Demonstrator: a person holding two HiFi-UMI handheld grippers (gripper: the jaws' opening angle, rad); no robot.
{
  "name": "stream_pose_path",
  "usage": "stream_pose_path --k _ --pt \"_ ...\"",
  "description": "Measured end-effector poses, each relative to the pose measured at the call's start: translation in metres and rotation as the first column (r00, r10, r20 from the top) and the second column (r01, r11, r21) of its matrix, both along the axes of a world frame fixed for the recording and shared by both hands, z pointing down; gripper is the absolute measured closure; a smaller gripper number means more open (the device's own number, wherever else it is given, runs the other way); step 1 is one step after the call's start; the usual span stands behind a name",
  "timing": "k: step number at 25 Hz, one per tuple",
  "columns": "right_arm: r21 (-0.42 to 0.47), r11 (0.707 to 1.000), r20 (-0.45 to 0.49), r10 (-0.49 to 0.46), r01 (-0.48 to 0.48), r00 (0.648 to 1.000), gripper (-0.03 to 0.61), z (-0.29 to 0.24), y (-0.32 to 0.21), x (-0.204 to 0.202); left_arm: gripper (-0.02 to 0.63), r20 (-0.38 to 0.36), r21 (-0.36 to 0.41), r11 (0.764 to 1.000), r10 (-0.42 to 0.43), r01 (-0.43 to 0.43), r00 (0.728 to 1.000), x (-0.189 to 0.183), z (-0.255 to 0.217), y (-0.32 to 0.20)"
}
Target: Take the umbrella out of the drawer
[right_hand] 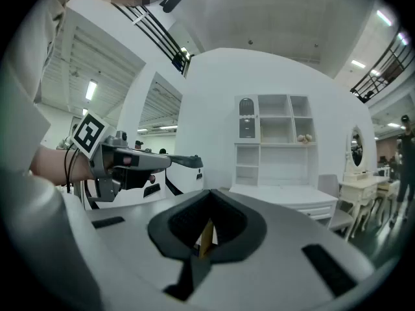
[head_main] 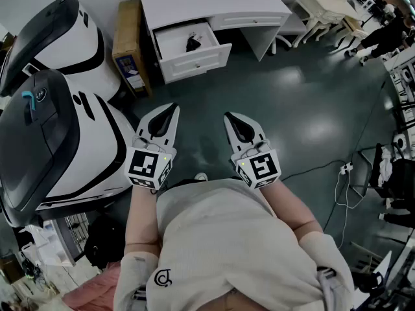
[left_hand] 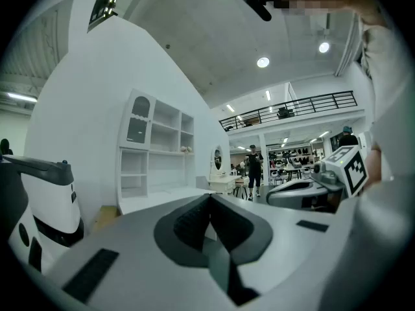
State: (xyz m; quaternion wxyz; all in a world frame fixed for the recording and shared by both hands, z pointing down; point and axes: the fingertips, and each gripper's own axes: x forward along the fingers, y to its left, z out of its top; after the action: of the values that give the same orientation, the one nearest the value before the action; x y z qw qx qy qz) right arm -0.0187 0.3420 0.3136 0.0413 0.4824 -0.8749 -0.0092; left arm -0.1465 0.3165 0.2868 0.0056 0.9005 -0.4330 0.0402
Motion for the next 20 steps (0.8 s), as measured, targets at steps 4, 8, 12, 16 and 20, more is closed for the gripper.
stream_pose_path --k 4,8,12,16,20 --pt "-0.001 1.000 -0.001 0.007 -0.007 1.000 0.574 0.003 -0.003 0.002 0.603 0.010 0.001 1.000 -0.005 0.005 1.000 0.001 0.002 -0.004" --pt "0.002 1.000 -0.010 0.006 -0.006 1.000 0.574 0.003 -0.005 0.000 0.603 -0.013 -0.007 1.000 -0.007 0.007 1.000 -0.002 0.003 -0.008" --pt "0.002 1.000 -0.009 0.003 -0.003 1.000 0.574 0.000 -0.009 -0.002 0.603 -0.016 -0.018 1.000 -0.002 0.002 1.000 -0.002 0.006 -0.013" --pt "0.000 1.000 0.042 0.024 -0.024 0.999 0.573 0.000 -0.017 -0.006 0.603 -0.007 -0.028 1.000 0.007 -0.007 1.000 -0.010 0.011 -0.018" --pt "-0.010 0.999 0.036 0.048 -0.048 0.998 0.572 0.005 -0.025 -0.011 0.603 -0.013 -0.041 0.999 -0.004 0.004 1.000 -0.024 0.014 -0.025"
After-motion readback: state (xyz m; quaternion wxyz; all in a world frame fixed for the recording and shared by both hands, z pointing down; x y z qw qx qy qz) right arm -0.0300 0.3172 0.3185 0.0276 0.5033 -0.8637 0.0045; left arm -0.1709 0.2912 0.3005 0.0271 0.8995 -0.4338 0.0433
